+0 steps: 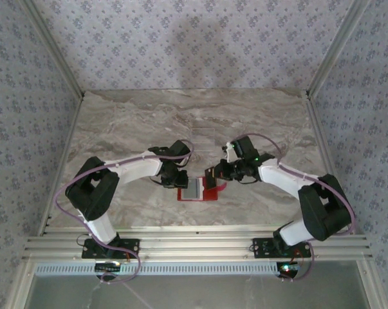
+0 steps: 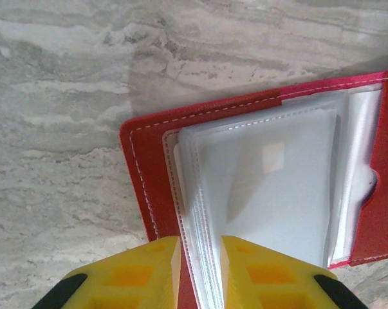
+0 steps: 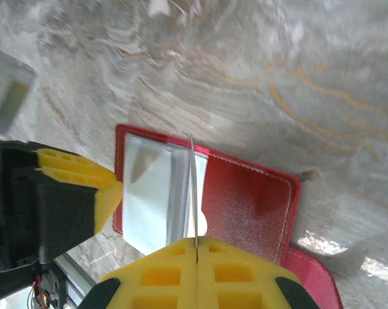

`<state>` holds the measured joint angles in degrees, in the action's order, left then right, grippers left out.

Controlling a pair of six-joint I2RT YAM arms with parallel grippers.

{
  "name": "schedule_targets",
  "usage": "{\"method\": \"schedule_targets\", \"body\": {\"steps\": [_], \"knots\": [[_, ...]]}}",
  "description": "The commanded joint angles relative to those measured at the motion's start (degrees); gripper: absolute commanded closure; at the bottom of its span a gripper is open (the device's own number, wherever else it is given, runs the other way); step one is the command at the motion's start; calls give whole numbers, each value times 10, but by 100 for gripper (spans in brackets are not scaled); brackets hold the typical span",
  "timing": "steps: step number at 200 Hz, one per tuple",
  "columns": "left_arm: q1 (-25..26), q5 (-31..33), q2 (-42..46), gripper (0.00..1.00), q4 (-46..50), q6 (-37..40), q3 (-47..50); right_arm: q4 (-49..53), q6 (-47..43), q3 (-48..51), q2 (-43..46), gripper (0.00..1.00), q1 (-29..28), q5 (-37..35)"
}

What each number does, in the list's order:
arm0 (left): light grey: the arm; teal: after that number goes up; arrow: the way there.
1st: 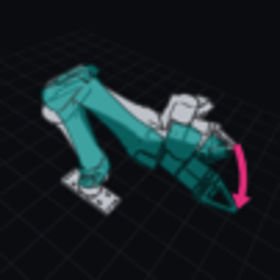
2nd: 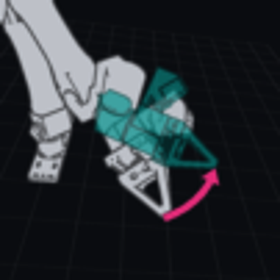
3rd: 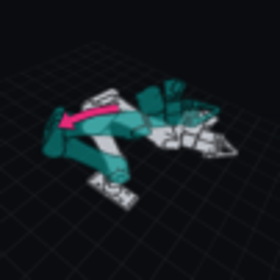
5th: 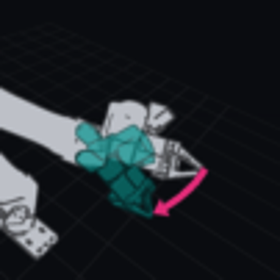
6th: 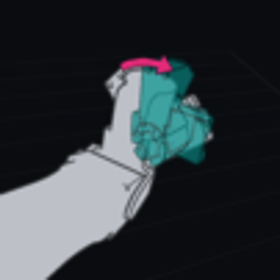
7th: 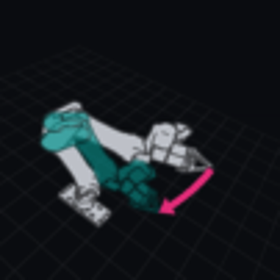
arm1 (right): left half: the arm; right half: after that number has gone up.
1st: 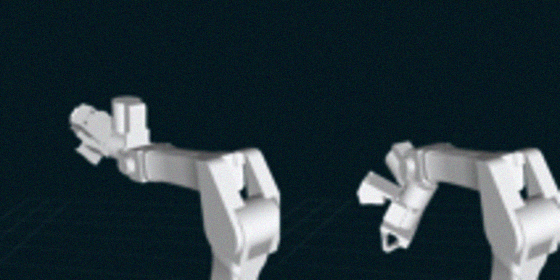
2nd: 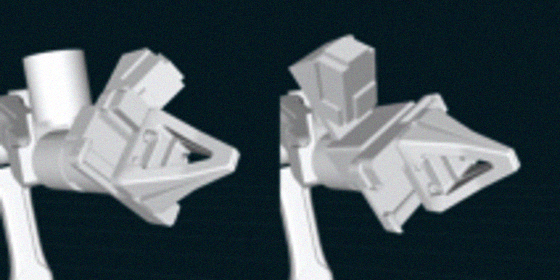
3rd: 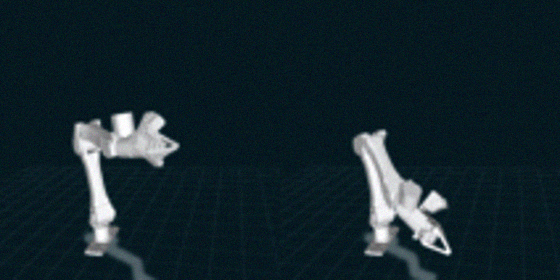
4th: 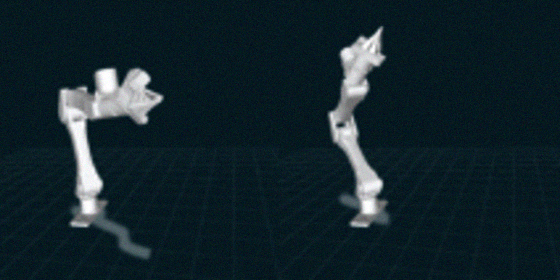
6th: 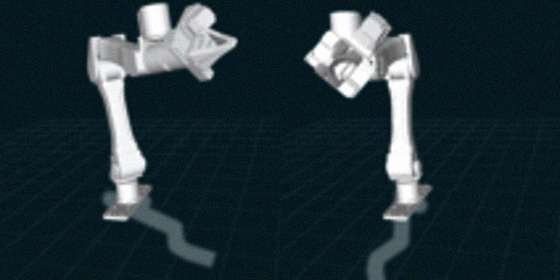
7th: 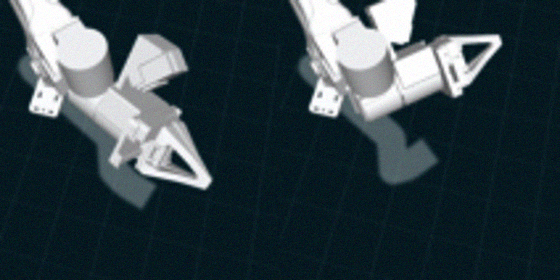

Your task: Take the credit cards out of the card holder

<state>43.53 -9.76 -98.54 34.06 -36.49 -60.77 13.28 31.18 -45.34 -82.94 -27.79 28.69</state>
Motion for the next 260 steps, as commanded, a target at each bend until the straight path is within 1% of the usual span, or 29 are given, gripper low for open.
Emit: {"method": "schedule_targets", "body": {"steps": [1,14,37,45,83,93,107,125,134,145,186,203,223,260], "knots": [[5,11,27,75,28,8,-20,73,-104,-43,24,100,8,-19],[5,13,33,74,30,8,-21,103,-148,-62,24,100,11,-48],[5,26,46,73,33,6,-20,108,-230,-85,21,100,29,-39],[5,30,50,73,34,5,-17,107,-272,-94,21,100,31,-39],[5,43,64,73,37,4,-2,140,-485,-142,11,100,30,-118],[5,46,66,73,41,4,1,142,-528,-149,6,100,30,-131],[5,55,70,72,45,3,4,140,-601,-160,-7,100,31,-148],[5,65,82,73,44,2,15,158,-666,-199,-37,100,31,-163],[3,68,89,73,60,0,22,178,-696,-224,-54,100,30,-164],[2,72,96,73,62,-3,30,198,-727,-269,-77,100,28,-162],[-4,78,136,73,59,-18,69,244,-835,-362,-152,100,18,-145],[-4,80,152,72,62,-23,80,279,-875,-414,-190,100,14,-137],[-5,83,168,72,64,-29,90,327,-908,-473,-235,100,7,-137],[-6,83,175,72,63,-33,100,378,-941,-564,-307,100,-6,-156]]}}
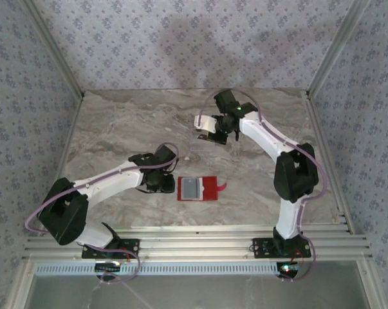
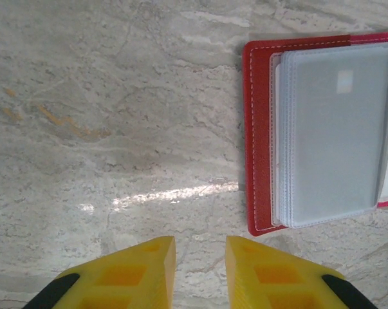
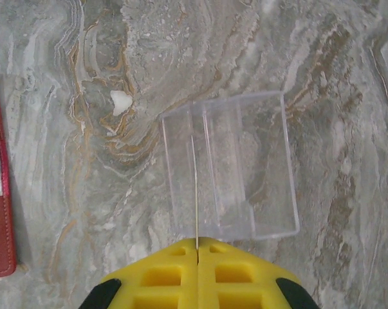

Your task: Take the credit cards out of the card holder

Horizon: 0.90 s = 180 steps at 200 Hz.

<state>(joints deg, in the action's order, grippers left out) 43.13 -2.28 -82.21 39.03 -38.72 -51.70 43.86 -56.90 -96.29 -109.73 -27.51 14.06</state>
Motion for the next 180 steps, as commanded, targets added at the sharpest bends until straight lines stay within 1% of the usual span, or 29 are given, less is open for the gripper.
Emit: {"method": "schedule_targets", "body": {"steps": [1,40,60,124,180], "knots": [[-3,8,12,72,13,-10,10,74,-61,-56,-40,100,-9,-11],[-5,9,18,72,12,-13,17,118,-85,-125,-99,100,-13,-35],[-5,7,17,72,7,-16,20,119,-91,-143,-116,100,-13,-39],[-7,6,15,72,4,-21,24,135,-105,-178,-161,100,-17,-43],[-10,4,15,72,3,-21,24,166,-117,-185,-178,100,-21,-34]]}}
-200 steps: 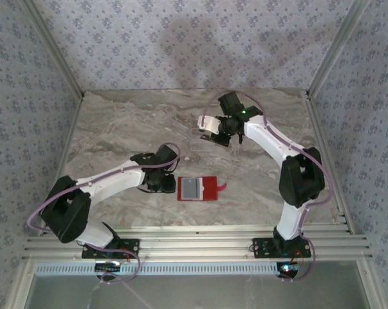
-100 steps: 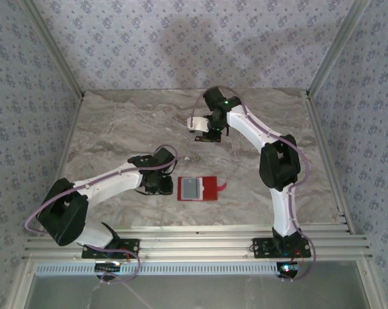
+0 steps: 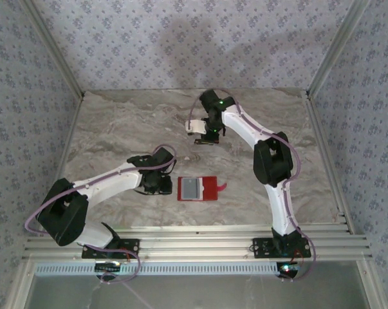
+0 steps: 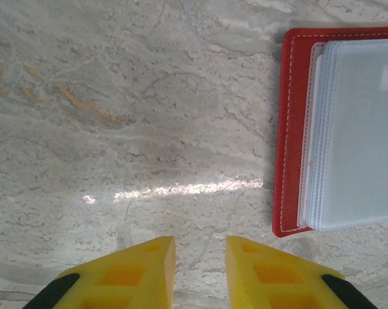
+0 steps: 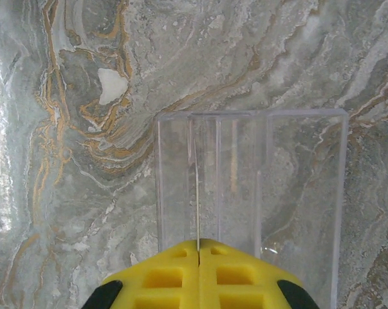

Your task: Take the credit cards out of the card holder

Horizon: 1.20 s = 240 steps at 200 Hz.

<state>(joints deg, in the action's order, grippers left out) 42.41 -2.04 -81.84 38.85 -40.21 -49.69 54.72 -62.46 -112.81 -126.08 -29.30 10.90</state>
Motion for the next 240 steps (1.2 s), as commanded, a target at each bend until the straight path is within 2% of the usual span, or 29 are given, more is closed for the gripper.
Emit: {"method": "schedule_targets", "body": {"steps": [1,86,122,184,240], "knots": [[-3,2,12,72,5,-7,4,58,-61,-20,-15,100,-4,-2],[-3,-6,8,72,7,-7,-1,77,-61,-20,-32,100,-8,-4],[-3,-7,10,72,8,-9,-1,51,-60,-21,-32,79,-9,-17],[-4,-6,8,72,10,-7,-7,-1,-58,-15,-9,75,-5,-35],[-3,-6,6,72,11,-7,-8,-120,-57,44,33,74,-9,-91]]}}
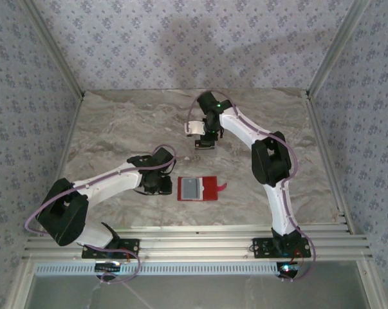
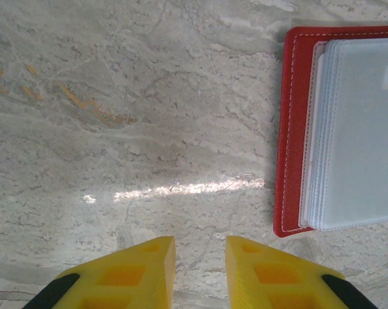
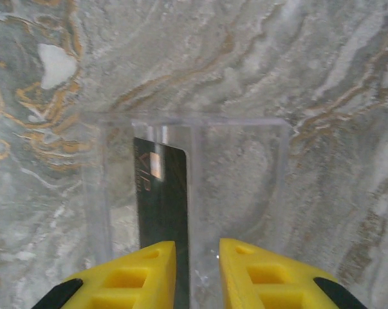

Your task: Take the credit cards out of the card holder

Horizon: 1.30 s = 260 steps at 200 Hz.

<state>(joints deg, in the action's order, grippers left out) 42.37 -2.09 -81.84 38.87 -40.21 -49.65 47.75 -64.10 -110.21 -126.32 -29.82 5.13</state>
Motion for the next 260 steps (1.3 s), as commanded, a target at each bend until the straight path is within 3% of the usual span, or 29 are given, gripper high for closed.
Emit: {"method": "schedule_targets", "body": {"steps": [1,135,192,224,260], "knots": [[-3,-6,6,72,11,-7,-8,-52,-40,19,36,74,-3,-34],[-3,-6,13,72,10,-9,-3,-125,-20,97,25,74,-19,-48],[-3,-18,2,72,3,-9,-8,-153,19,97,82,73,-19,-48],[-3,-36,-15,75,-38,-8,-9,-152,89,99,116,72,-19,-51],[-3,-67,-44,77,-80,-8,-14,-149,259,116,157,71,-22,-48]]}}
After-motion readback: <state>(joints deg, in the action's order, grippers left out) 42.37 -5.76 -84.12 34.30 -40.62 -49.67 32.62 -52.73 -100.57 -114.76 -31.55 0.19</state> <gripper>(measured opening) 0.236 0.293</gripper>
